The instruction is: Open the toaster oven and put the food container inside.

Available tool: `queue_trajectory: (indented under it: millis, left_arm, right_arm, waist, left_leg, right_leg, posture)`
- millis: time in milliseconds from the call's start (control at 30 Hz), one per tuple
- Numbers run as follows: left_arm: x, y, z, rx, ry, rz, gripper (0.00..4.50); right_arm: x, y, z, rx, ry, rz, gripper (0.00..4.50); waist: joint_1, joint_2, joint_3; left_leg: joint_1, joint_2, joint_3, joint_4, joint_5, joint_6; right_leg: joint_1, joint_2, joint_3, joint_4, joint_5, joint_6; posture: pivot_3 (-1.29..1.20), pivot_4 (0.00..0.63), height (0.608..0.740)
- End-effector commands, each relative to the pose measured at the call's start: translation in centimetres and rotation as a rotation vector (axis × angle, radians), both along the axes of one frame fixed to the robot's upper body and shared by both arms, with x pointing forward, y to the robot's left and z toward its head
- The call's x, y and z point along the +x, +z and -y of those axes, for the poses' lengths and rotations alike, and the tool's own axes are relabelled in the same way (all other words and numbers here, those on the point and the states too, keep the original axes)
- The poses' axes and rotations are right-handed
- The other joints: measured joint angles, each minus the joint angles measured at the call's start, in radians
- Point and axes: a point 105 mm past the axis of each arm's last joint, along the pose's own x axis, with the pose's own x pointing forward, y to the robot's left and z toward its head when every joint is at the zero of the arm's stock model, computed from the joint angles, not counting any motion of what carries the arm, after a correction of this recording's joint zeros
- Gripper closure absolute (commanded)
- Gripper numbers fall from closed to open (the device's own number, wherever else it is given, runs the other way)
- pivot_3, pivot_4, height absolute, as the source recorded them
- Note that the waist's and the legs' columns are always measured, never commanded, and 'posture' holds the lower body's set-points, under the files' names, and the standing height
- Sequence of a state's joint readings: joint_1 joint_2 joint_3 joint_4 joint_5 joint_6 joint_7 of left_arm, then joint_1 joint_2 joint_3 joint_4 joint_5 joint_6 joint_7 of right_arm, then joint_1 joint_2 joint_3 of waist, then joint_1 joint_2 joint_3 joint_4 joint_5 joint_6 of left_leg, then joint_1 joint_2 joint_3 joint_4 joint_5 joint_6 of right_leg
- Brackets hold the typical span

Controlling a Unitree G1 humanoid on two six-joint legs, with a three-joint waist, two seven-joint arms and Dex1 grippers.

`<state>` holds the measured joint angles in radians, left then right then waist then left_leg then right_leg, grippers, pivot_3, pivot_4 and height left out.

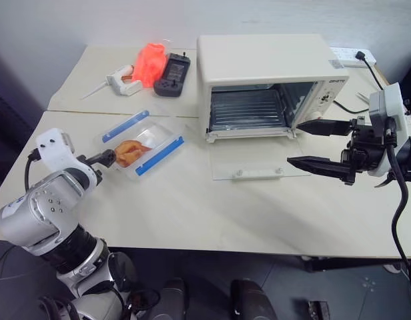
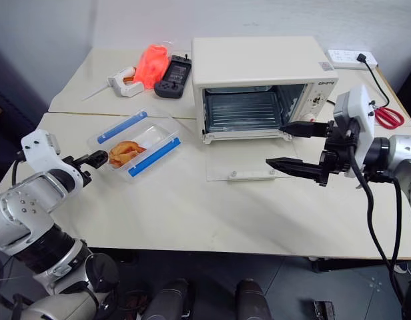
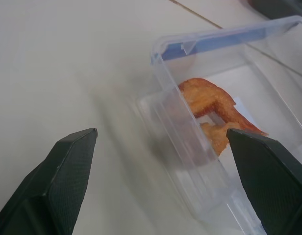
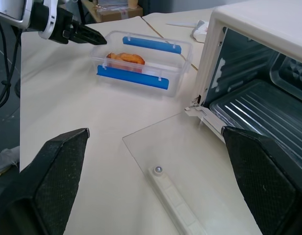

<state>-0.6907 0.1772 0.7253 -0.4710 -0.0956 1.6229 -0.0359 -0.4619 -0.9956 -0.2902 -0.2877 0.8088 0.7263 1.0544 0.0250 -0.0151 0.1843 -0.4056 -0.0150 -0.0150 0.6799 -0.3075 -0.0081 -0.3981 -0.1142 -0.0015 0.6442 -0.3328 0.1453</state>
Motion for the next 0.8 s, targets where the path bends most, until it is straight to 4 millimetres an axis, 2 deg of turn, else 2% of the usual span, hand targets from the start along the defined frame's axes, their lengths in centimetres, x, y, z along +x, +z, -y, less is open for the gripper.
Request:
queue_trajectory:
  millis: [33,67,100,167,400,533,633,800]
  left_arm:
    - [0.6,0.5,-0.2,0.005,0.023,-0.008,0.01]
    - [0.9,0.3,-0.2,0.007,0.03,-0.021,0.01]
    - [1.2,0.0,-0.3,0.003,0.039,-0.036,0.3]
    - [1.6,-0.3,-0.3,0.01,0.041,-0.056,0.6]
    - [2.8,-0.8,0.4,0.043,-0.002,-0.069,2.72]
    - [2.8,-0.5,-0.1,0.103,-0.018,-0.064,3.77]
    - [2.3,-0.1,-0.2,0.192,-0.083,-0.075,4.37]
    - [0.6,1.8,0.5,0.315,-0.28,-0.078,4.46]
  right_arm:
    - [-0.8,1.2,0.0,0.021,0.0,0.058,0.0]
    - [-0.8,1.2,0.0,0.023,-0.006,0.059,0.0]
    - [-0.8,1.1,0.1,0.026,-0.012,0.058,0.0]
    - [-1.0,1.0,0.3,0.033,-0.02,0.058,0.0]
    - [-1.5,0.8,0.7,0.047,-0.045,0.059,0.0]
    - [-1.7,0.8,1.0,0.049,-0.058,0.058,0.0]
    - [-1.7,0.7,1.3,0.049,-0.069,0.054,0.0]
    - [-1.7,0.5,1.8,0.045,-0.086,0.042,0.0]
  waist:
    - [-0.001,0.0,0.0]
    - [-0.001,0.0,0.0]
    - [-0.001,0.0,0.0]
    - [0.0,0.0,0.0]
    - [-0.002,0.0,0.0]
    - [-0.001,0.0,0.0]
    - [-0.005,0.0,0.0]
    - [-0.015,-0.001,0.0]
  left_leg:
    - [0.0,0.0,0.0,0.0,0.0,0.0]
    - [0.0,0.0,0.0,0.0,0.0,0.0]
    - [0.0,0.0,0.0,0.0,0.0,0.0]
    - [0.0,0.0,0.0,0.0,0.0,0.0]
    - [0.001,0.0,0.001,0.0,0.0,0.0]
    - [0.001,0.0,0.001,0.0,0.0,0.0]
    - [0.001,0.0,0.001,0.0,0.0,0.0]
    - [0.001,0.002,0.001,-0.001,0.0,-0.001]
  right_leg:
    - [0.0,0.0,0.0,0.0,0.0,0.0]
    - [0.0,0.0,0.0,0.0,0.0,0.0]
    - [0.0,0.0,0.0,0.0,0.0,0.0]
    - [0.0,0.0,-0.001,0.0,0.0,0.0]
    - [0.0,0.0,-0.001,0.0,0.0,0.0]
    - [0.0,0.0,-0.001,0.0,0.0,0.0]
    - [0.0,0.0,-0.001,0.001,0.0,0.0]
    - [0.0,0.001,0.0,0.0,0.0,0.0]
  posture:
    - [0.0,0.15,0.74]
    - [0.0,0.15,0.74]
    - [0.0,0.15,0.74]
    - [0.0,0.15,0.74]
    - [0.0,0.15,0.74]
    - [0.0,0.15,0.74]
    - [0.0,0.15,0.74]
    - [0.0,0.15,0.74]
